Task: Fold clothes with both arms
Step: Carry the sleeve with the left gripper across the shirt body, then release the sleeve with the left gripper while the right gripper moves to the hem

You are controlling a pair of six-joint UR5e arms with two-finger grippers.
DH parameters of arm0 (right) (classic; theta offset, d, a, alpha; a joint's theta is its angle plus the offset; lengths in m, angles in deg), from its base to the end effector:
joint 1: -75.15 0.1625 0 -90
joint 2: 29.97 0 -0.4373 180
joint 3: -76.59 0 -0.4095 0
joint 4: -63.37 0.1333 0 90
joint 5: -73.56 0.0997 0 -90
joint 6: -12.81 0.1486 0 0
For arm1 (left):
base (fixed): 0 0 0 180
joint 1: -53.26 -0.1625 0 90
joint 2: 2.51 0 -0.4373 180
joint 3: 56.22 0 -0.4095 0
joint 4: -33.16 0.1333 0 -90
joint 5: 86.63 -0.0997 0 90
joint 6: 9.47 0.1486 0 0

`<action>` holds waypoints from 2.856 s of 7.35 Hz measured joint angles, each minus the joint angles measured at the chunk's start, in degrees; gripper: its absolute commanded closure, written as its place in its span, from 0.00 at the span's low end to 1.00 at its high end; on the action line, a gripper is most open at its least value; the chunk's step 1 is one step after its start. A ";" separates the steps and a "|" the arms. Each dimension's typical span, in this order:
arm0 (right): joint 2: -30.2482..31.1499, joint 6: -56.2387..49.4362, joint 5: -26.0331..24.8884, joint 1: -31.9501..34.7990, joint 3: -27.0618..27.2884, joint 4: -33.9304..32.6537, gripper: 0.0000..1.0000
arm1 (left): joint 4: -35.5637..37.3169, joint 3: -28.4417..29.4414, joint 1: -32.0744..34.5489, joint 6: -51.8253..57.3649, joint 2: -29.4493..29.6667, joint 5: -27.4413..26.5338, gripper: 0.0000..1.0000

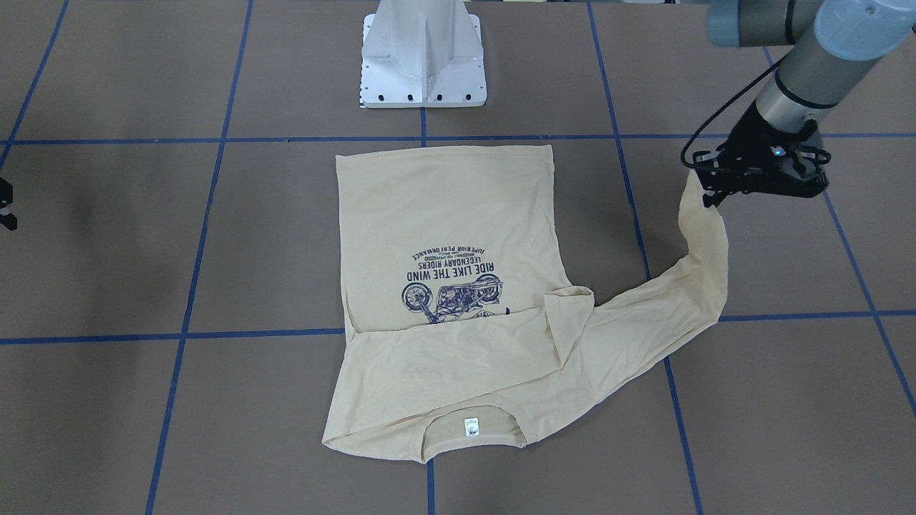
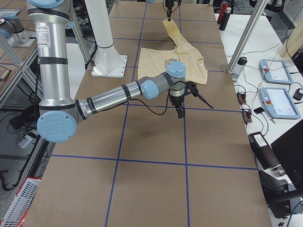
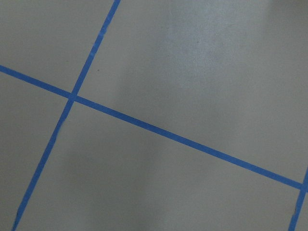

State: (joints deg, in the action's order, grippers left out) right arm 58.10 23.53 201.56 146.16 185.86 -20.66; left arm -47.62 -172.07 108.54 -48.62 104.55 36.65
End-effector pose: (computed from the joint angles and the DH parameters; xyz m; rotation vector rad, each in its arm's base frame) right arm -0.1358 -0.5230 0.5101 0.2753 -0.7479 -0.2938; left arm 0.2879 -0.5063 0.3498 0.1176 0.7932 0.0976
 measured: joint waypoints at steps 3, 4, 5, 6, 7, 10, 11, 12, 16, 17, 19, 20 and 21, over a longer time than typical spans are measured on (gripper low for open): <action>0.00 0.06 -0.03 0.00 -0.02 0.00 0.00 | 15.46 11.12 -0.68 -4.40 24.89 1.28 1.00; 0.00 0.08 -0.03 0.00 -0.02 0.00 0.00 | 15.95 19.06 -0.87 -6.92 33.05 1.72 1.00; 0.00 0.09 -0.03 0.00 -0.02 0.00 0.00 | 15.35 27.36 -1.59 -9.82 40.32 1.98 1.00; -0.02 0.11 -0.04 0.00 -0.02 0.00 0.00 | 12.79 35.93 -3.35 -13.87 46.53 2.02 1.00; -0.05 0.15 -0.06 0.00 -0.02 0.00 0.00 | 7.83 44.03 -5.84 -19.19 51.02 1.89 1.00; -0.09 0.35 -0.12 -0.04 -0.07 0.00 0.00 | -11.37 62.50 -13.14 -39.16 57.63 -1.61 1.00; -0.09 0.43 -0.12 -0.06 -0.12 0.00 0.00 | -16.69 66.44 -14.96 -46.03 58.77 -4.24 0.29; -0.09 0.49 -0.11 -0.08 -0.14 0.00 0.00 | -21.16 69.62 -16.26 -51.81 59.73 -6.56 0.02; -0.70 2.47 -0.03 -0.33 -0.09 0.04 0.00 | -29.28 70.59 -17.23 -54.54 60.77 -8.47 0.00; -1.26 6.45 -0.05 -1.35 0.32 0.19 0.00 | -27.65 66.26 -17.19 -50.38 58.55 -7.41 0.00; -2.06 19.30 -0.47 -6.39 1.78 3.95 0.00 | -18.76 49.68 -17.15 -41.56 49.49 -5.47 0.00; -2.02 26.33 -1.18 -9.67 3.15 6.63 0.00 | -15.31 39.35 -17.15 -37.97 42.84 -5.26 0.00; -1.93 33.10 -3.03 -13.89 5.61 7.86 0.00 | -13.83 29.28 -17.19 -34.54 35.12 -5.23 0.00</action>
State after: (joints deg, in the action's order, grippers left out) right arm 56.16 56.63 198.53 132.28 191.47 -12.79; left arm -61.44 -142.79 91.35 -83.17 139.66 31.42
